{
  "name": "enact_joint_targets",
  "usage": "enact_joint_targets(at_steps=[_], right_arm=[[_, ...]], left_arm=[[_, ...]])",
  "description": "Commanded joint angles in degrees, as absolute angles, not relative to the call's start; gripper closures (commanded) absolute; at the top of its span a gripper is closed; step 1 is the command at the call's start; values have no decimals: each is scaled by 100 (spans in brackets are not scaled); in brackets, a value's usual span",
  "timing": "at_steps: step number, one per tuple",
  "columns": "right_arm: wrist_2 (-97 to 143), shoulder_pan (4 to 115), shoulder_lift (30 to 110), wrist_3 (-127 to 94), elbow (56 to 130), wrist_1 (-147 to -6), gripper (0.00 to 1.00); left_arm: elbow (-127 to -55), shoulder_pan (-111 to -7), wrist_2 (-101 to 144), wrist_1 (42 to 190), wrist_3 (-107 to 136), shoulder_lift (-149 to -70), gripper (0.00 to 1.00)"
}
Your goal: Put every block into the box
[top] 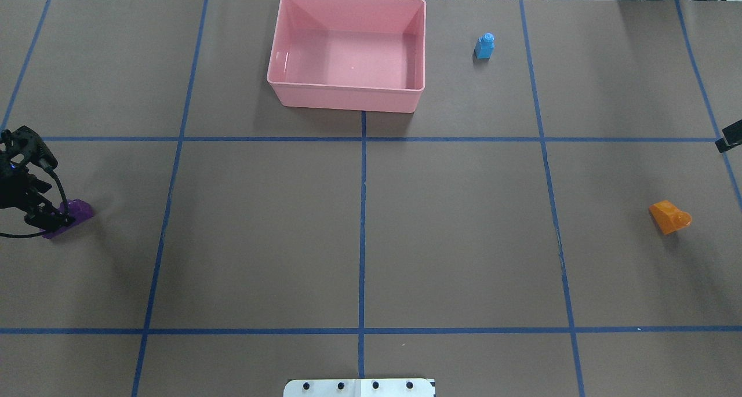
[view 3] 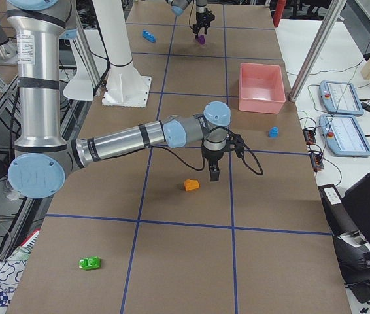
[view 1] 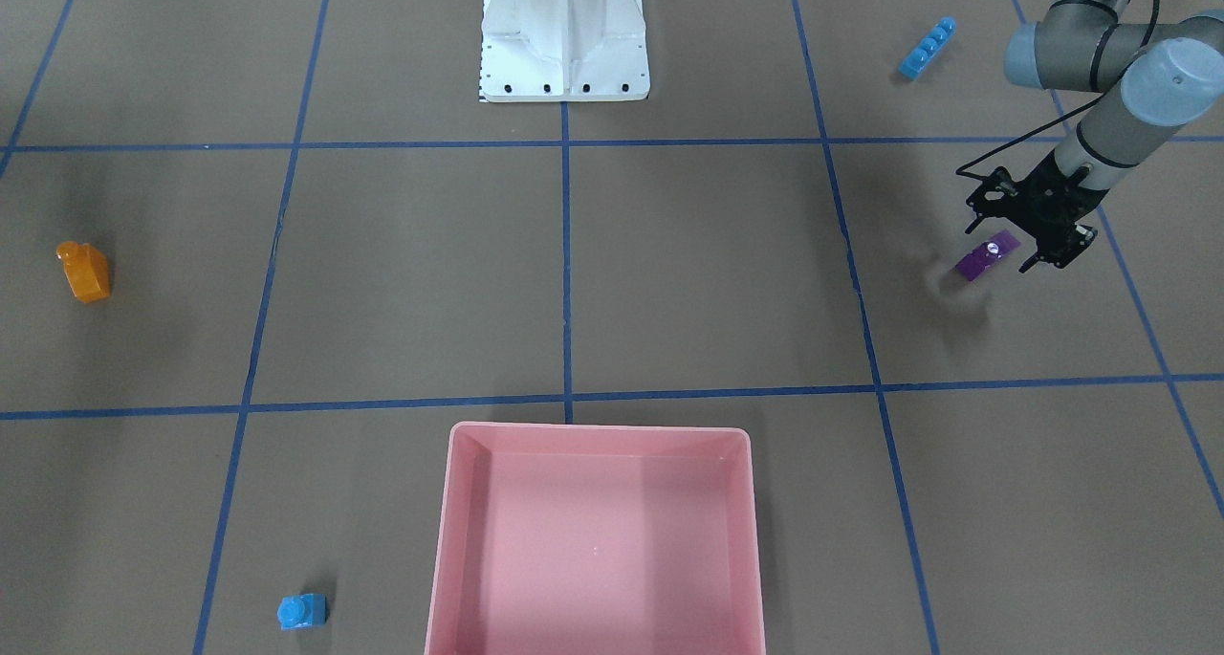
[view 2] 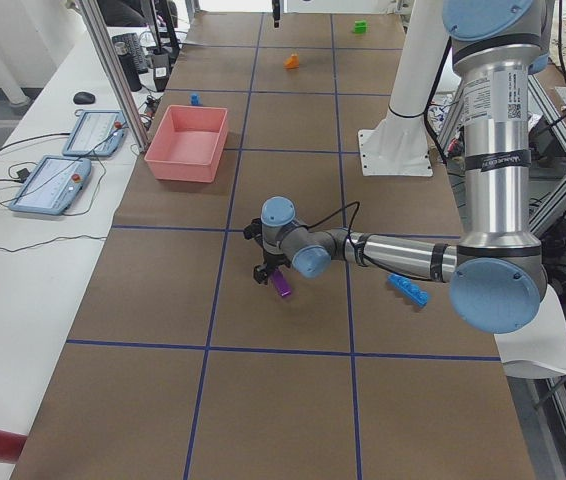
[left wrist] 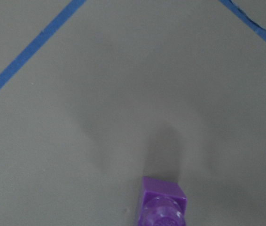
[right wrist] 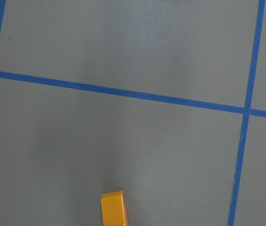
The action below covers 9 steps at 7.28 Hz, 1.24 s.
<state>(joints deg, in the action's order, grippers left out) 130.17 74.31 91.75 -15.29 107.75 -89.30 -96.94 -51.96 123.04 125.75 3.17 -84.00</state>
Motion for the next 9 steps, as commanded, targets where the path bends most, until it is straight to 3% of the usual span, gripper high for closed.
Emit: enact_joint_targets(at_steps=[1, 3, 4, 5, 6, 9], right_arm=[[13017, 7435, 9176, -1529, 10767, -8930, 0], [13025, 7436, 9176, -1529, 10775, -8930, 0], [13025, 7436, 9184, -1529, 10767, -8930, 0], [13025, 7427, 9185, -1529, 10767, -8930, 0], [13034, 7427, 9185, -1529, 10767, -8930, 0], [13035, 7340, 9106, -1468, 10767, -8808, 0]], left_arm=[[-9668, -5177, 12305, 12577, 325, -8411, 40], [-9624, -5142, 12305, 12568, 325, -8420, 40], [-9624, -5142, 12305, 12551, 343, -8446, 48], [-9633, -5142, 12331, 12542, 369, -8446, 81], [-9694, -5142, 12383, 12525, 395, -8455, 100], [-10281, -5246, 13170, 11634, 1455, -8821, 100]])
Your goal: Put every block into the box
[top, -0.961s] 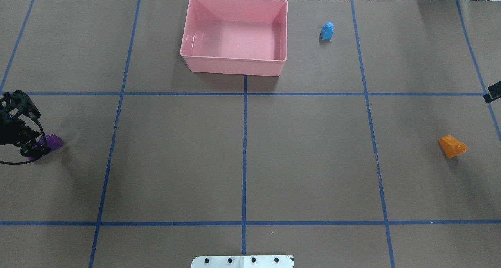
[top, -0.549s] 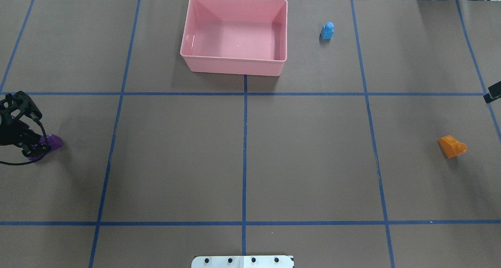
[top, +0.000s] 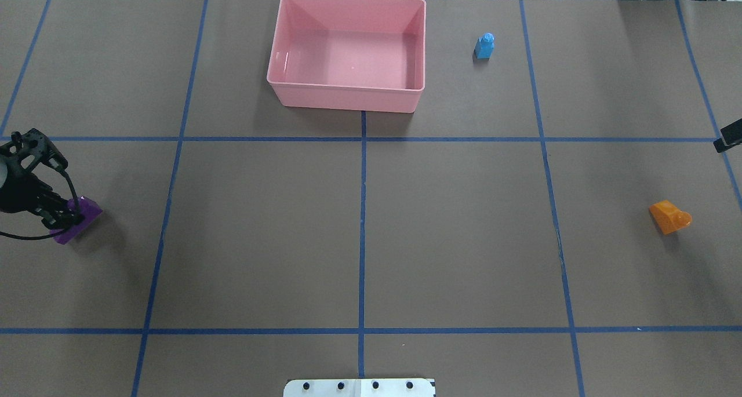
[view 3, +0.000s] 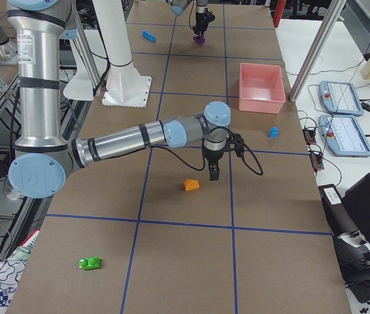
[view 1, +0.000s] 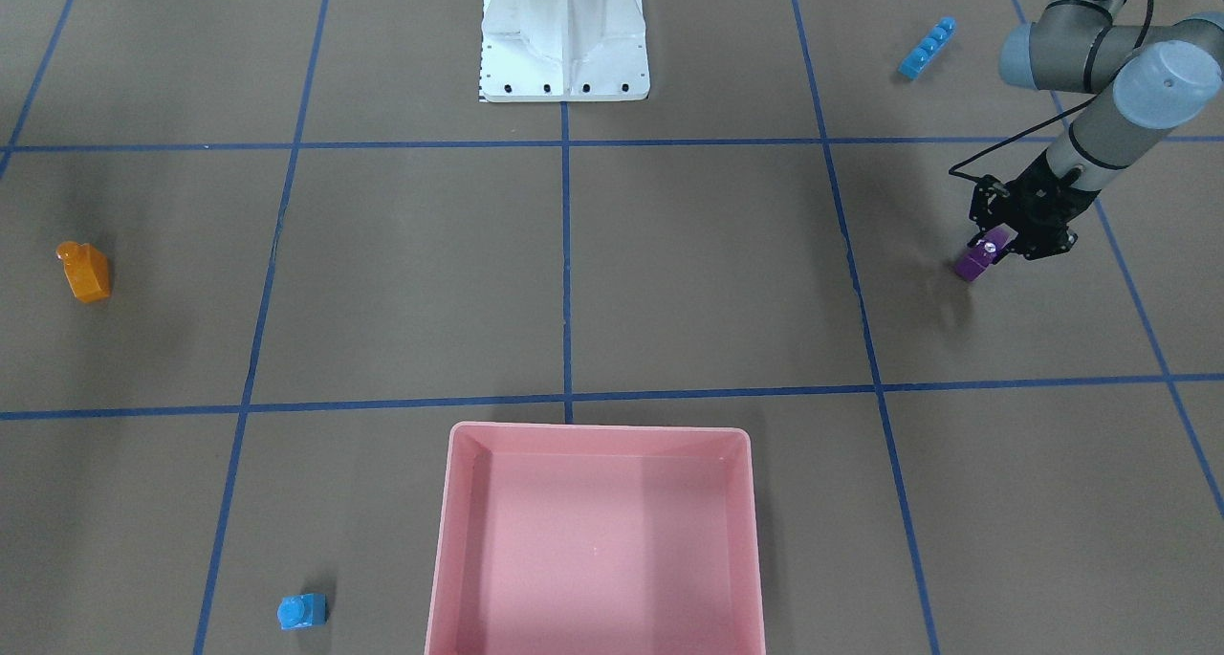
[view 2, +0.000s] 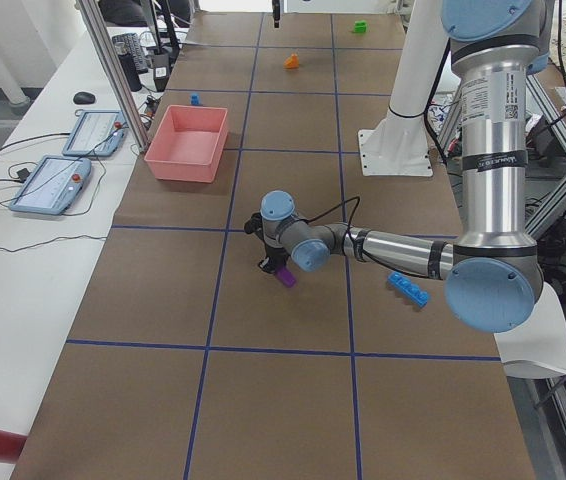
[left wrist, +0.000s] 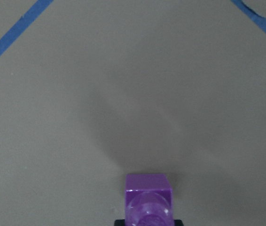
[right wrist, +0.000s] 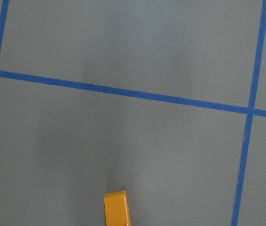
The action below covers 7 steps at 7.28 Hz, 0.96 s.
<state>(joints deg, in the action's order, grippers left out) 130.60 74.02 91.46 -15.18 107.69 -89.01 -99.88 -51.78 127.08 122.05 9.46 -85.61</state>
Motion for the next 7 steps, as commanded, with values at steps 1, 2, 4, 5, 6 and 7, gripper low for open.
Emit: enact_joint_targets(at_steps=[1, 2, 4, 5, 6, 7], right_arm=[[13043, 7313, 9071, -1537, 10723, -8528, 0], [13043, 7304, 8931, -1547, 10679, -8517, 0], [13034, 7225, 8423, -1678, 10443, -8517, 0], [13034, 7207, 8089, -1679, 10163, -8508, 0], [13025, 7120, 7738, -1609, 9908, -8499, 0], [13025, 7119, 7421, -1608, 9696, -8499, 0]], left_arm=[[-10588, -5360, 13210, 10897, 1894, -9224, 100], [-10721, -5361, 13210, 10246, 2499, -9846, 100], [-10583, -5457, 13140, 9443, 3607, -11138, 100], [-10173, -5554, 13105, 9135, 4021, -11945, 100], [-9621, -5546, 13113, 8827, 4356, -12675, 100], [-9050, -5555, 13105, 8807, 4385, -13196, 100]])
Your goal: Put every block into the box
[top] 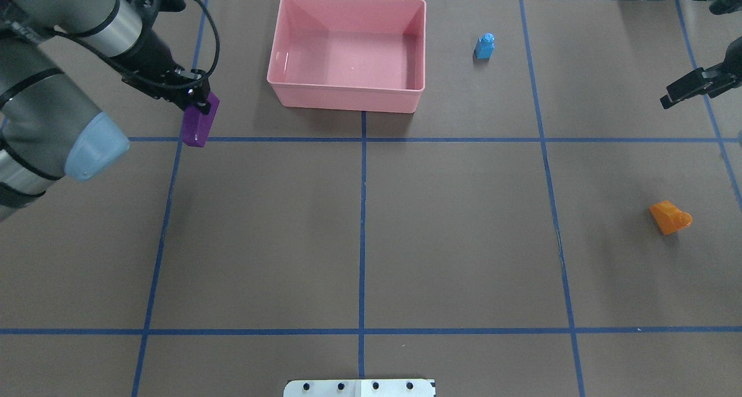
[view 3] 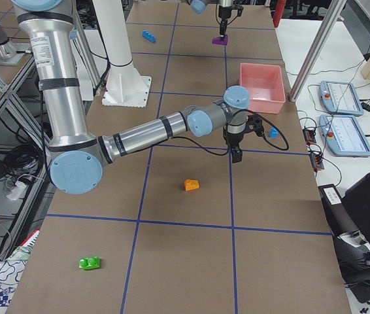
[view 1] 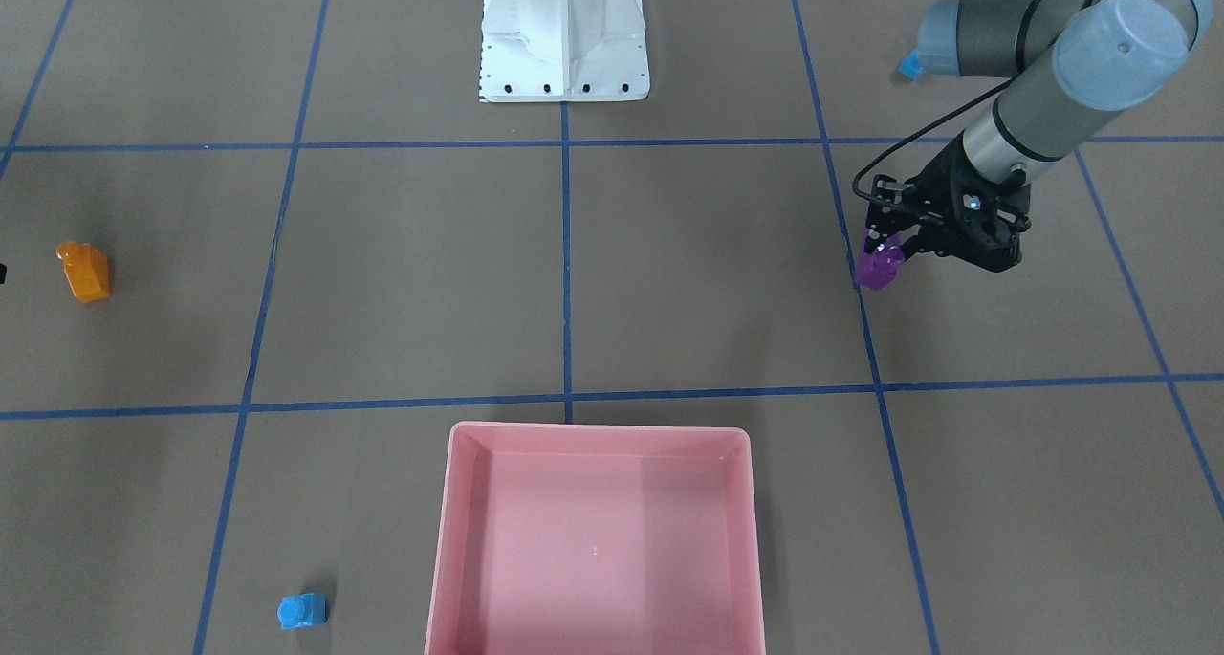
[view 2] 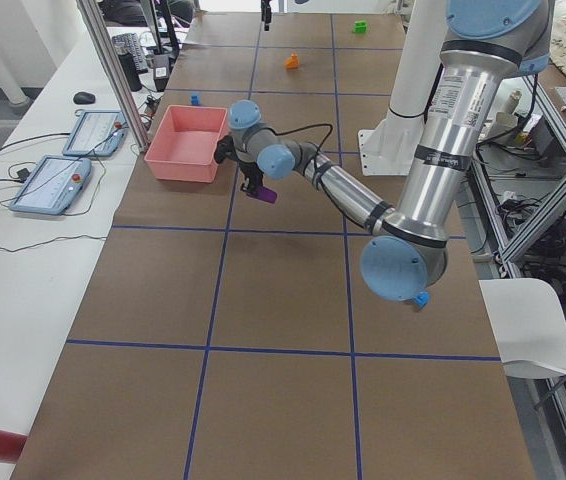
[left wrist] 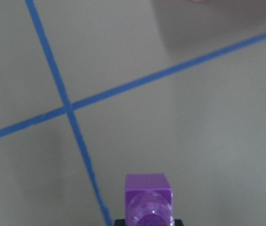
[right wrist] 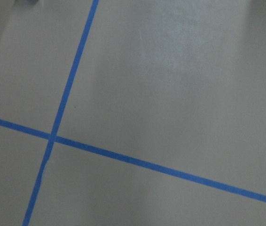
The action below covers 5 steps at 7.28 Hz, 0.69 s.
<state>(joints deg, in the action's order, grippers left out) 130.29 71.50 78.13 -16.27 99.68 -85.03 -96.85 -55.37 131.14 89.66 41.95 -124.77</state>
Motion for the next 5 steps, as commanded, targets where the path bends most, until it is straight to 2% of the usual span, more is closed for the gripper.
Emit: enact_joint_targets(at_steps=[1, 3, 5], right_arm=[[13017, 7102, 7140, -1617, 9459, -8499, 0], [12999, 7066, 6778, -1617, 9046, -8499, 0], [12999, 7023, 6348, -1635, 8572, -8499, 0]], left_arm=[[-8539, -5607, 13061, 8833, 4481, -13636, 100], [-6916, -5590, 13017, 9103, 5314, -14970, 100], [-5841, -5424, 12458, 10286, 6365, -15388, 100]])
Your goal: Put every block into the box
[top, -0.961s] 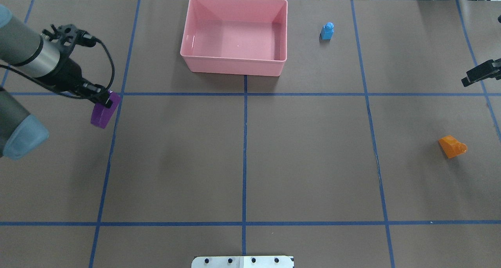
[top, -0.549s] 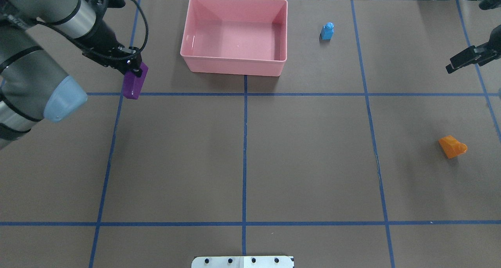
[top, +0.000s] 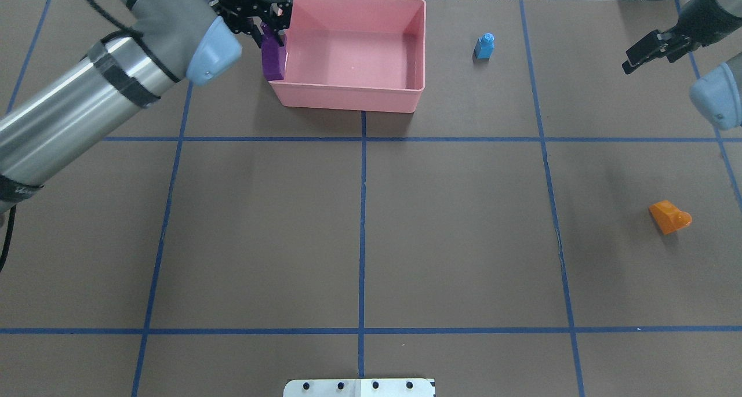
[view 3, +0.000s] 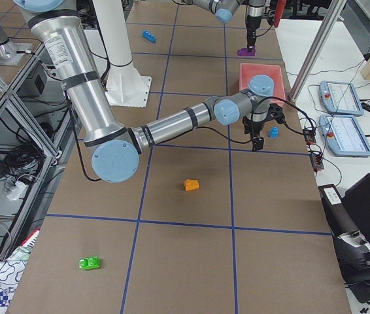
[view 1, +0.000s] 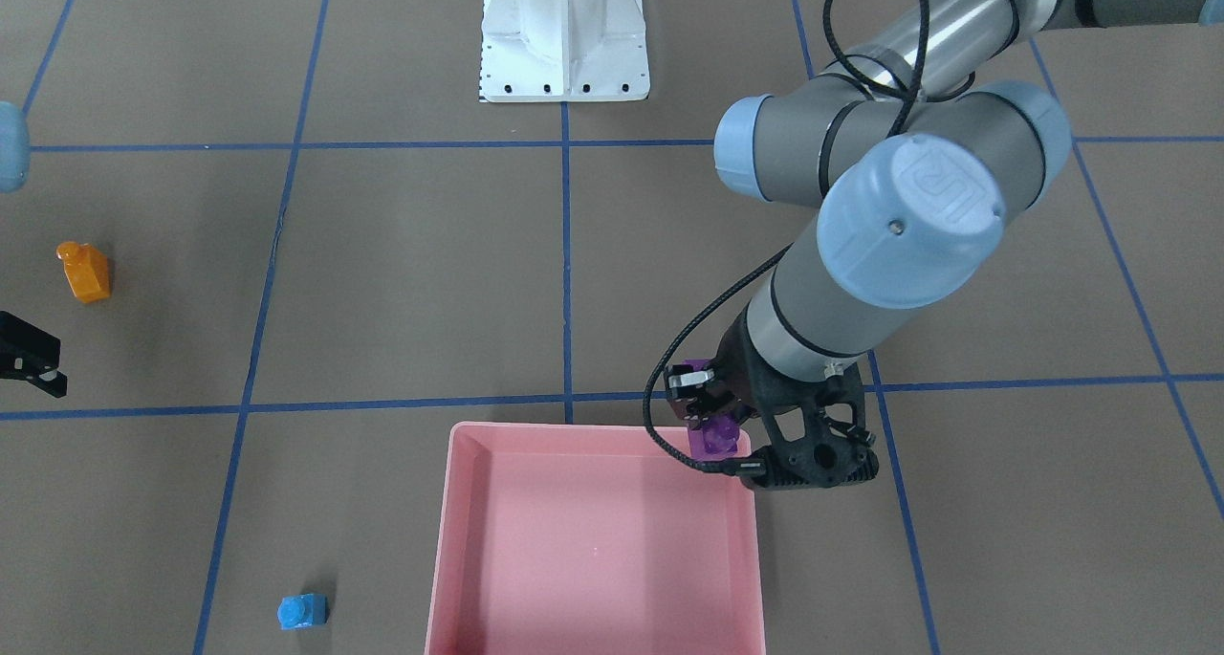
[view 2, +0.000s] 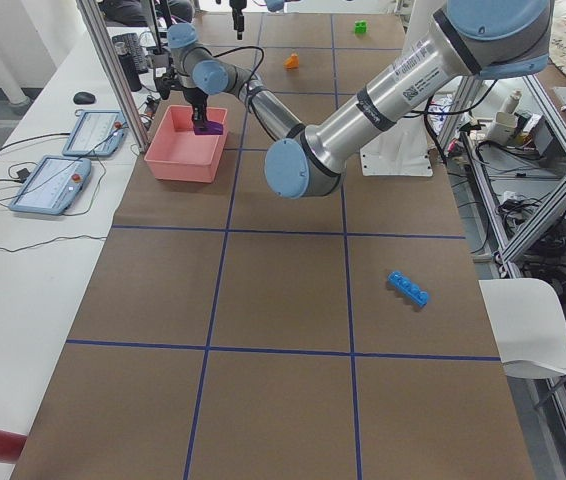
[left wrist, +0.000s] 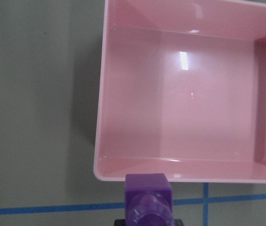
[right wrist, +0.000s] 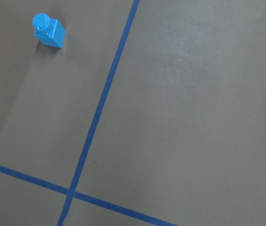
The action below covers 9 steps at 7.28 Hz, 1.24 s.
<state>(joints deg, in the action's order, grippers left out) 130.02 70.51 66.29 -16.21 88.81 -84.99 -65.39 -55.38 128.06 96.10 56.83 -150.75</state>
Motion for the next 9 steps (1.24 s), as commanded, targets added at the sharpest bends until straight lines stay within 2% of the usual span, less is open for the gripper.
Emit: enact_joint_targets(at_steps=[1, 3, 4, 5, 7, 8, 9], right_arm=[[12999, 6953, 6067, -1643, 8265, -8499, 0], [12982, 6795, 5557, -1661, 7684, -8482, 0], [12807, 6646, 5433, -1696, 7238, -7925, 0], [12780, 6549, 5249, -1836, 6624, -7310, 0], [12500, 6233, 4967, -2152, 6346, -7207, 0], [12481, 6197, 4922, -2188, 6311, -7207, 1], [12480, 6188, 4774, -2223, 6128, -7198, 1]], left_arm=[[-5436, -5205, 11897, 10501, 6633, -15625, 100], [-5056, -4766, 10930, 10608, 7151, -15811, 100], [-4871, -4572, 10533, 10800, 7215, -15829, 100], [-4817, -4501, 10529, 10854, 7216, -15829, 75], [-4790, -4360, 10521, 10881, 7198, -15820, 8], [-4807, -4333, 10521, 10881, 7190, -15838, 0], [-4886, -4385, 10581, 10872, 7033, -15838, 0]])
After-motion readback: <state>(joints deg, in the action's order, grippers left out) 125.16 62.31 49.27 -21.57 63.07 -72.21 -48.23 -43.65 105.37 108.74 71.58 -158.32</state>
